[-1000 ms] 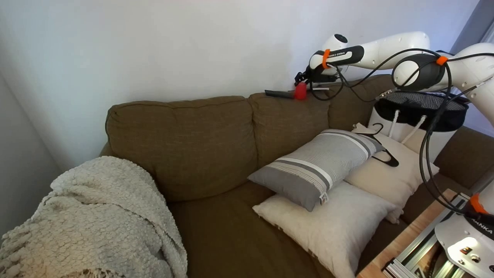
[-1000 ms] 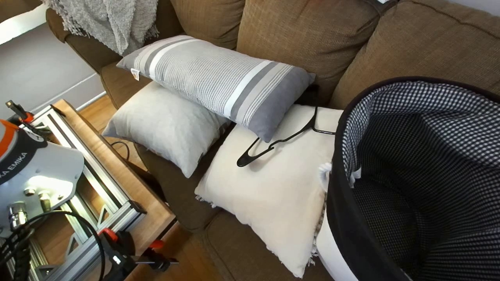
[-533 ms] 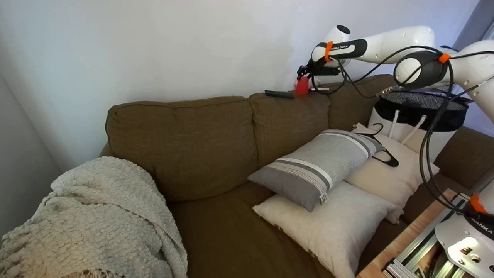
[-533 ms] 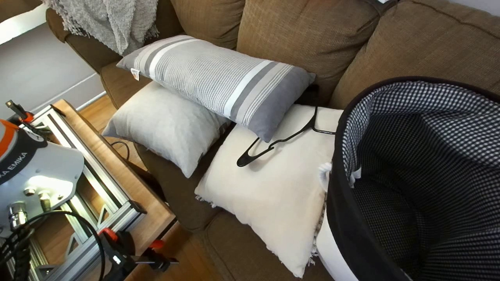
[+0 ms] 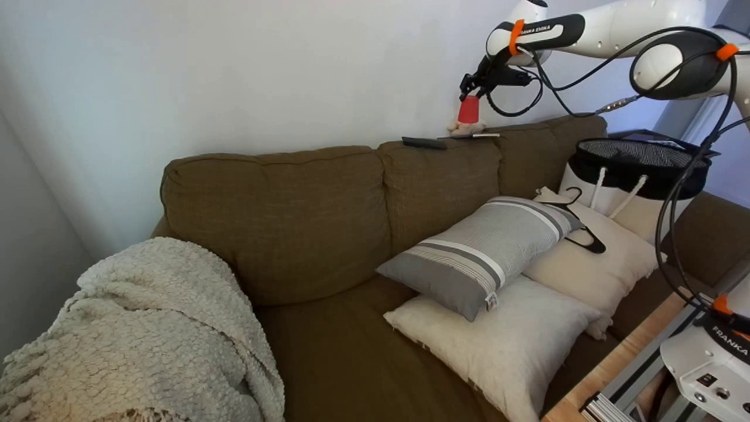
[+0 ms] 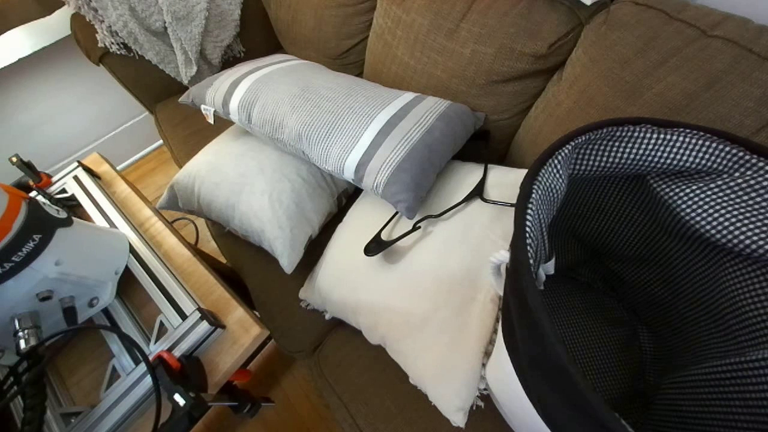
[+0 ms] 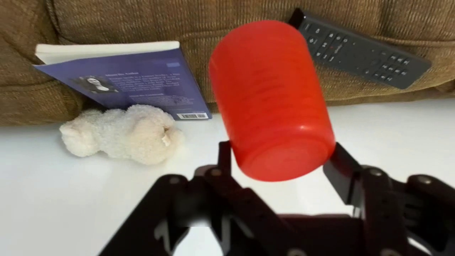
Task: Move the orange cup from the couch headrest to the pillow
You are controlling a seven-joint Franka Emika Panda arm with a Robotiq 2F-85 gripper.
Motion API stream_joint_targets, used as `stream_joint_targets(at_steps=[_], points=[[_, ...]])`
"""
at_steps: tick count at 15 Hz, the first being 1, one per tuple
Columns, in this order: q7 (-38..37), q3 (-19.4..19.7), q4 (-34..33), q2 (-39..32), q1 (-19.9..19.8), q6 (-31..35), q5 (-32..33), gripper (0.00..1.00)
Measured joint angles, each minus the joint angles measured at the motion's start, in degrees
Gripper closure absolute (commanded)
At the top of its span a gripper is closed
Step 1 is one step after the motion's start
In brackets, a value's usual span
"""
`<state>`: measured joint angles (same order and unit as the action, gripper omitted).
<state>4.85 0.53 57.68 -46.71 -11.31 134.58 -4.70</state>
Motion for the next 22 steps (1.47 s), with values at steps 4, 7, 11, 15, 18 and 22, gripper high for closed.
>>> stream_joint_targets(at_steps=[4,7,11,15,18,22], points=[[-9.99,5.3,10.24,7.51,2.4,-0.09,1.72,0.59],[-18.82,8.29,18.31,12.15,4.64,-0.09,2.09,0.59],[-29.96,9.32,29.51,17.46,6.36,0.31,1.79,0.59],[-40.51,10.66,41.4,21.78,7.39,4.62,1.27,0.59],[-45.86,11.94,51.02,24.57,7.32,8.4,0.25,0.59],[-49.31,14.36,63.18,26.9,7.26,19.84,0.8,0.34]])
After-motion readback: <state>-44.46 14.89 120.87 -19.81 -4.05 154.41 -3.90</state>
